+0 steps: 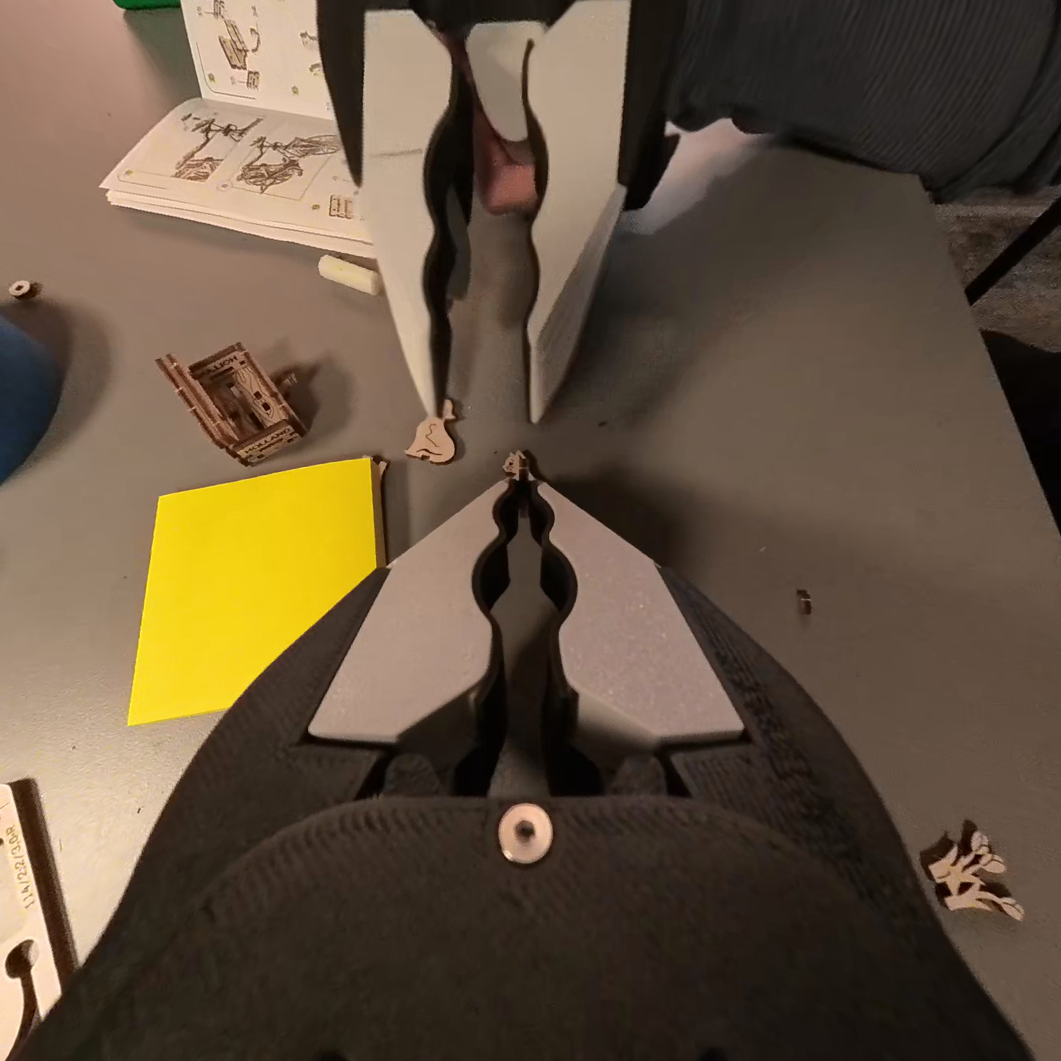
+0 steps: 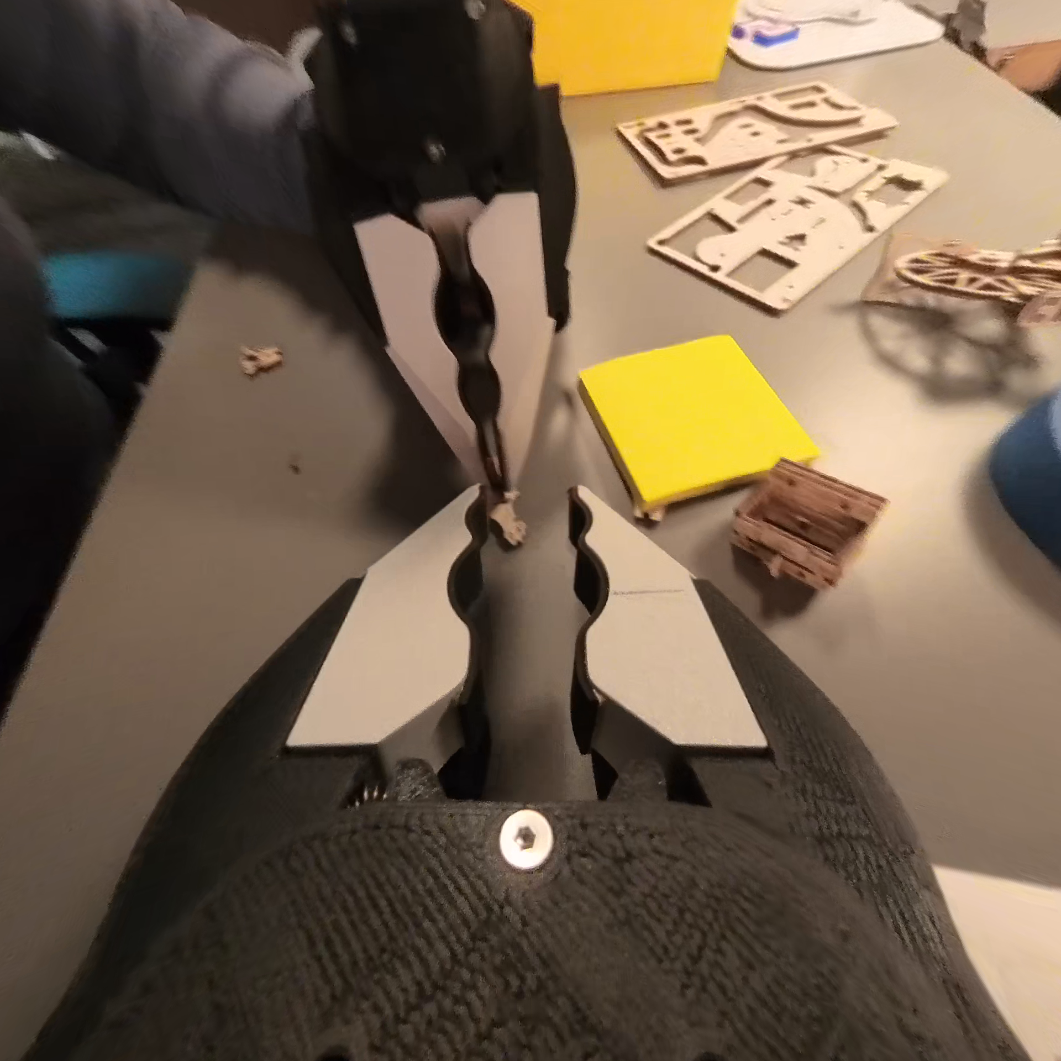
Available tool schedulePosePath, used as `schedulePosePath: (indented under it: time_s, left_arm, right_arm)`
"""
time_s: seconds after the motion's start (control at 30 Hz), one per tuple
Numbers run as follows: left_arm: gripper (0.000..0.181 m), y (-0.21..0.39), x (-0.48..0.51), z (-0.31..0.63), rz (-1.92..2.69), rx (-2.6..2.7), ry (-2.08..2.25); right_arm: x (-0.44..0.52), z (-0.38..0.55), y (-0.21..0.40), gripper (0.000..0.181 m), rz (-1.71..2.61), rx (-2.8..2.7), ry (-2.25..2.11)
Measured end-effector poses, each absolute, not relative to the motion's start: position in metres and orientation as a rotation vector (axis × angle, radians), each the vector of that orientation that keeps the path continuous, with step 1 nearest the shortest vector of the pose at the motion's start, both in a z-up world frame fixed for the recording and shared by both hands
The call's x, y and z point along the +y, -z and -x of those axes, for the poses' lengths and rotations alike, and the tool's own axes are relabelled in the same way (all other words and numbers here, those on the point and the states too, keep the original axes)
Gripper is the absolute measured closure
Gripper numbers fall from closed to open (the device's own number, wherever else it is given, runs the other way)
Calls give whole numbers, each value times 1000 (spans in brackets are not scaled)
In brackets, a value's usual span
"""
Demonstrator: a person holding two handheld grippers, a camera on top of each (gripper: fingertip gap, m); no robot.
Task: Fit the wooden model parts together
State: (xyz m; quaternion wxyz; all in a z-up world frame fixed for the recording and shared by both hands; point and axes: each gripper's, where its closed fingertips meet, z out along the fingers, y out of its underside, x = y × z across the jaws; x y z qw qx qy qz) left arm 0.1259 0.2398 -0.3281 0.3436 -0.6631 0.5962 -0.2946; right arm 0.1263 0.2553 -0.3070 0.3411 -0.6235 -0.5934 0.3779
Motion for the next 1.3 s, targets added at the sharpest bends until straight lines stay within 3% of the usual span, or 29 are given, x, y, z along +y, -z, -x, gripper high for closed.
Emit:
schedulePosePath:
  time_s: [0.4, 0.6, 1.03, 1.3]
  left_arm:
    - [180, 328, 237, -126, 1730, 1562, 809]
    - [156, 326, 232, -126, 1705, 1584, 831]
    - [175, 315, 233, -124, 1722, 1515, 982]
    - [175, 332, 235, -120, 1810, 1570, 898]
  right_arm:
    - [242, -119, 334, 170, 1621, -1752, -785]
    - [242, -119, 335, 171, 1621, -1753, -776]
    - [243, -119, 335, 171, 1626, -1750, -778]
    - [243, -119, 335, 171, 1625, -1752, -777]
